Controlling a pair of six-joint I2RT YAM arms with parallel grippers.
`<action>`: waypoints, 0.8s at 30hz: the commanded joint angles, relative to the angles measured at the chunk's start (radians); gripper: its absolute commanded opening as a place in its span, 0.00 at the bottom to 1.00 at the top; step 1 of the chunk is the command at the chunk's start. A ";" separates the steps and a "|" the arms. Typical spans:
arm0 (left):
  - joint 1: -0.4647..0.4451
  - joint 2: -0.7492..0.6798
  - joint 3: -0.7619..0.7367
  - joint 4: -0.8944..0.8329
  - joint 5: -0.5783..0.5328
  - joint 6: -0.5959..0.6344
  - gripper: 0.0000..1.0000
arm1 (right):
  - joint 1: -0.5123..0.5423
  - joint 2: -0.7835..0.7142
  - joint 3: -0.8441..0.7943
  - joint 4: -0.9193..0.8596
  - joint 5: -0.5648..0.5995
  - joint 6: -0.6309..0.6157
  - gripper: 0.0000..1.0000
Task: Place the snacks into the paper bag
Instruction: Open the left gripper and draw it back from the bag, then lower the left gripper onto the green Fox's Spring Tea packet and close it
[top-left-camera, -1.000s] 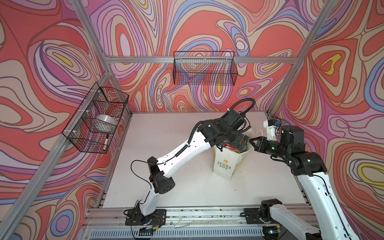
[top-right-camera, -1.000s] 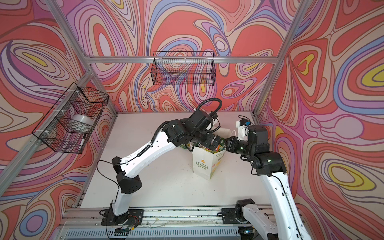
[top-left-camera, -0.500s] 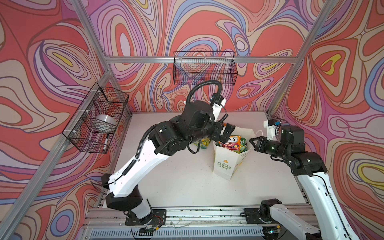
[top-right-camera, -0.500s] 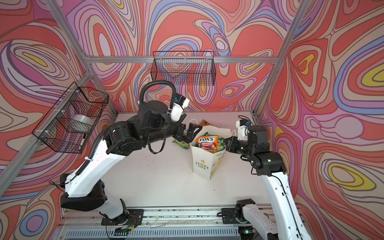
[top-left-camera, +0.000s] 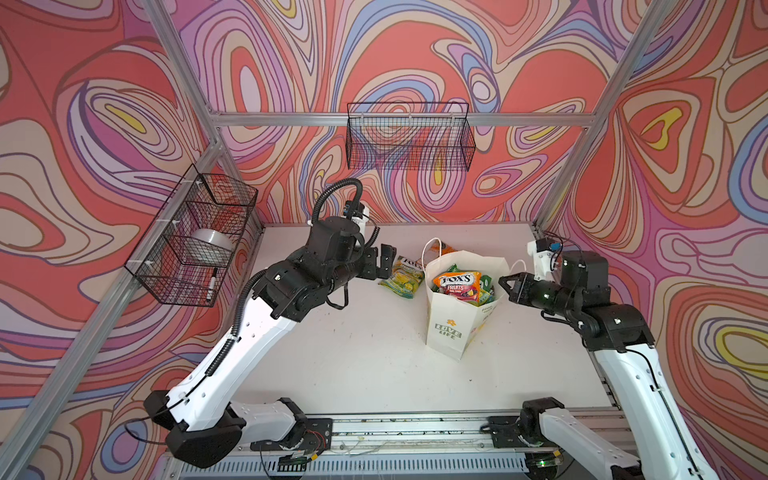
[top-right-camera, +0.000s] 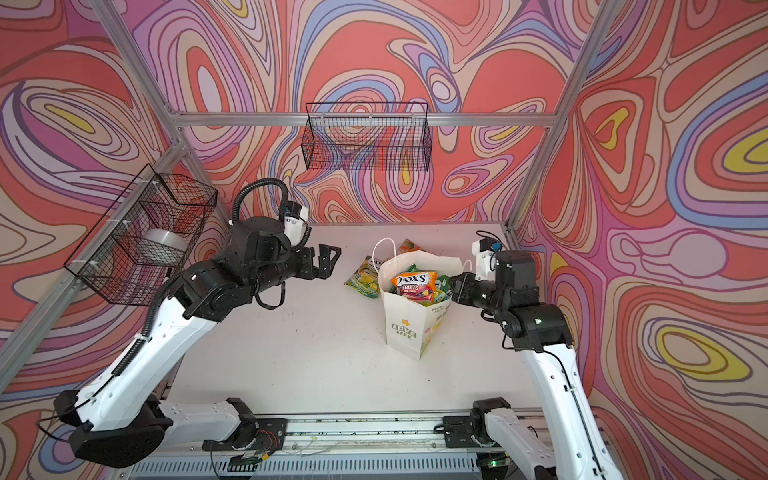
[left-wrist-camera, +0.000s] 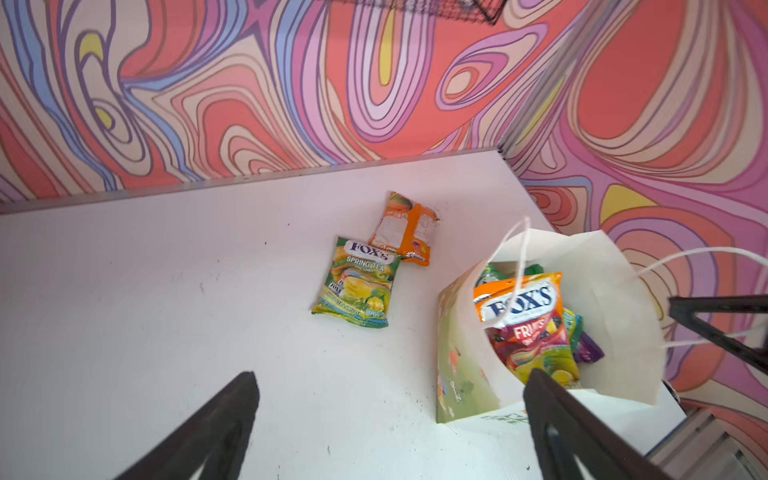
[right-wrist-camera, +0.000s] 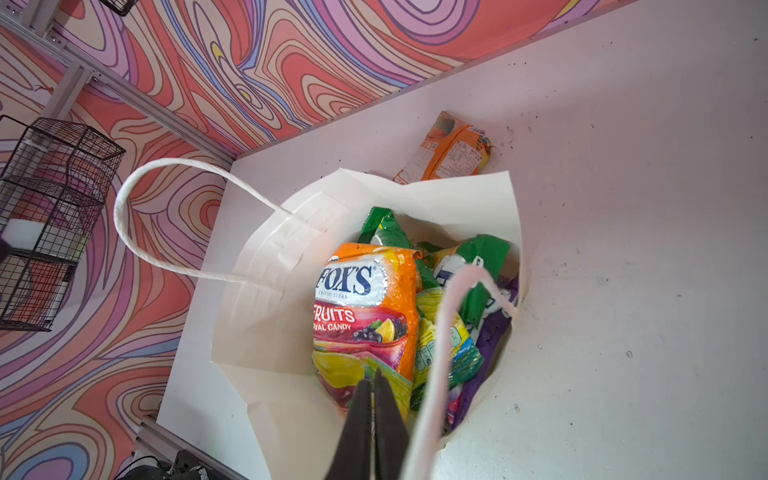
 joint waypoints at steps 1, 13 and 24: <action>0.075 0.057 -0.064 0.021 0.110 -0.051 1.00 | -0.002 -0.007 0.004 0.035 0.000 -0.004 0.00; 0.152 0.674 0.137 0.011 0.248 -0.010 1.00 | -0.001 -0.021 0.022 0.000 0.007 -0.010 0.00; 0.109 1.002 0.450 -0.125 0.229 0.193 1.00 | -0.001 -0.034 0.022 -0.015 0.012 -0.014 0.00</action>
